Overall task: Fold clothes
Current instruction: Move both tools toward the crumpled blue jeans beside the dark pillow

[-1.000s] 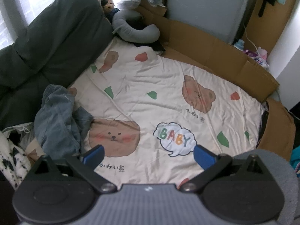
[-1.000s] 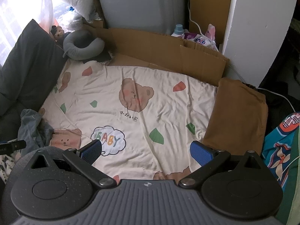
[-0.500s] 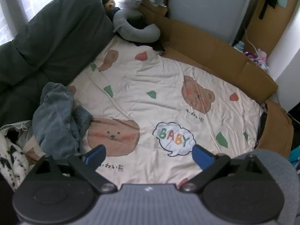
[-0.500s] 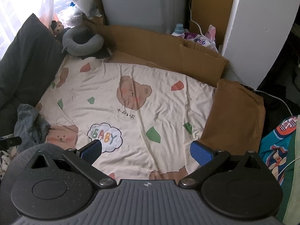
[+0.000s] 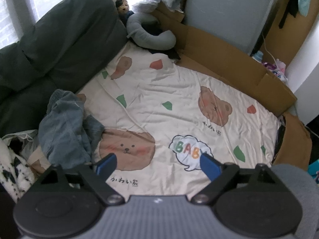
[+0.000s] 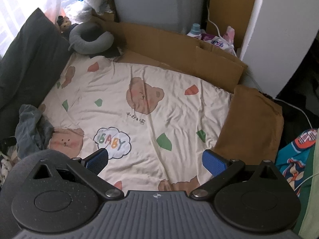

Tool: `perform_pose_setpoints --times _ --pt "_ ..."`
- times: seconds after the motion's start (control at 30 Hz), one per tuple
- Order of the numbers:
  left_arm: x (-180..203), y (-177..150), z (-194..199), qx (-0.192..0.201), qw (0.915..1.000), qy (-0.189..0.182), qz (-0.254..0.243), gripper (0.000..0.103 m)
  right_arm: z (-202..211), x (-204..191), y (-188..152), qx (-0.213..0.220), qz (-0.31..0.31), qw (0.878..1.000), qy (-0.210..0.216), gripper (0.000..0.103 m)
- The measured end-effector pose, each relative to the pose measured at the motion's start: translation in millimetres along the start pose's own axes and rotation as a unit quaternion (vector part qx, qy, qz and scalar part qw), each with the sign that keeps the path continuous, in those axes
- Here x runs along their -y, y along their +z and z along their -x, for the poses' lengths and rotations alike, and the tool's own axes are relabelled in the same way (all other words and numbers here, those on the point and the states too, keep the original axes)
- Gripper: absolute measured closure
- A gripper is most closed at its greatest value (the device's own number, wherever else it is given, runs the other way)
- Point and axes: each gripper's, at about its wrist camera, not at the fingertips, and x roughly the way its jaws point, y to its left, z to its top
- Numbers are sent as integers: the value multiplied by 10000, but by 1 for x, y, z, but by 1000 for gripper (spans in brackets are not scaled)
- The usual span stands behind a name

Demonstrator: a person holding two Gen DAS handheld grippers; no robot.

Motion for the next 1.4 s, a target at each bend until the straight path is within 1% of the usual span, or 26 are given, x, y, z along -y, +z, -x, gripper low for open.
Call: perform_pose_setpoints --times 0.27,0.4,0.5,0.63,0.77,0.87,1.0,1.1,1.17,1.23,1.4 --pt "-31 -1 6 -1 9997 20 227 13 2 -5 8 64 136 9999 -2 0" --pt "-41 -2 9 72 9997 58 232 13 2 -7 10 130 195 9997 -10 0" --pt "-46 -2 12 225 9995 71 192 14 2 -9 12 168 269 9995 33 0" --pt "-56 0 7 124 9997 63 179 14 1 -12 16 207 389 9990 28 0" --pt "-68 0 2 194 9996 50 220 14 -4 -17 20 286 531 9982 21 0" --pt "-79 -2 -3 235 9990 34 379 14 -11 -21 25 253 539 9982 83 0" --pt "-94 -4 -7 342 9980 106 516 14 -19 -30 33 234 575 9980 156 0" --pt "-105 -5 -13 266 9975 227 618 14 -25 -37 39 240 631 9976 171 0" --pt "-111 -5 -16 248 9972 276 654 14 -27 -40 45 228 510 9979 335 0" --pt "-118 -5 -19 244 9968 317 696 14 -26 -46 50 265 515 9969 537 0" --pt "-133 -5 -24 235 9956 363 826 14 -34 -62 64 336 722 9951 582 0"
